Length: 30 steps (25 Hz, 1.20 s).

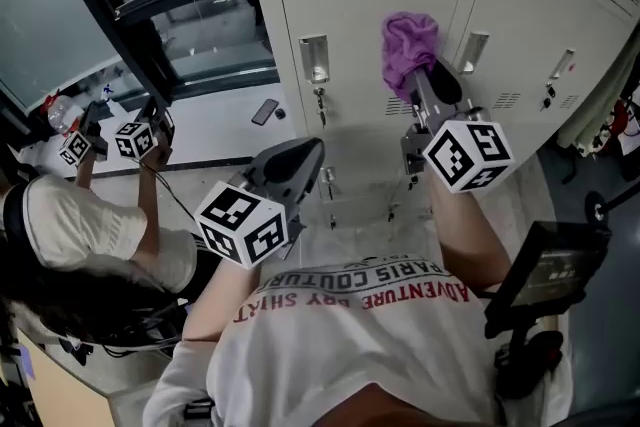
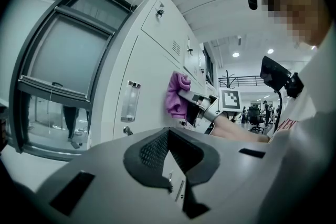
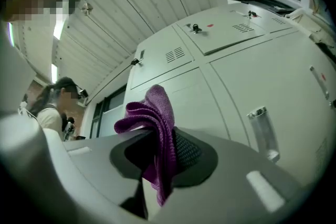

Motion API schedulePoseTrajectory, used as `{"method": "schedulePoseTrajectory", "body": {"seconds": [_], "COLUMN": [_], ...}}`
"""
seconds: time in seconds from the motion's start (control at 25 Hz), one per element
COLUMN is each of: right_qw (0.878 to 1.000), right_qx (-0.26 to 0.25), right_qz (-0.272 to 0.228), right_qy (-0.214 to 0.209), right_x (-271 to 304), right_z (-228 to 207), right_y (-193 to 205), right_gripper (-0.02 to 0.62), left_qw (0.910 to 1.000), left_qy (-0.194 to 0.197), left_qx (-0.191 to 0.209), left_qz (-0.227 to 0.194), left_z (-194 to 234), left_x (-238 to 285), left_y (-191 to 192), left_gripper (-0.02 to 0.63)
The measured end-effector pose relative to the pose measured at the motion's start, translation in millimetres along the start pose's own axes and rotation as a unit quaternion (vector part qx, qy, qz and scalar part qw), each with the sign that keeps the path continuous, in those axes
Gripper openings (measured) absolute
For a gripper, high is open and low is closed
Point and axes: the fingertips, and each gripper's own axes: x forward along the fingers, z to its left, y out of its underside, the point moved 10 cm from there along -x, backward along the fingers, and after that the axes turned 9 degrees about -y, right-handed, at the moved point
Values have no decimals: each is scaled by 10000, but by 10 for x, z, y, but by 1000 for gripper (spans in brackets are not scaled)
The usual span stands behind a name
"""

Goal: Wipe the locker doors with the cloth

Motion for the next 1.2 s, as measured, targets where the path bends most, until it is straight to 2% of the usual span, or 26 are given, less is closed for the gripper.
{"method": "schedulePoseTrajectory", "body": {"seconds": [0.16,0.44,0.8,1.2], "right_qw": [9985,9938,9904,9895], "right_qx": [-2,80,193,363], "right_qz": [168,726,1193,1269], "right_qy": [-520,-843,-674,-595], "right_x": [141,326,520,543], "right_z": [236,441,383,273], "right_y": [198,759,1268,1272], "right_gripper": [69,69,69,71], "left_qw": [10000,9998,9990,9991], "left_qy": [-56,-185,-419,-405], "left_qx": [-7,-43,-127,-140], "left_qz": [5,3,16,29], "left_z": [-3,31,133,162], "left_x": [-1,-76,-142,-122], "left_y": [9,36,91,95], "left_gripper": [0,0,0,0]}}
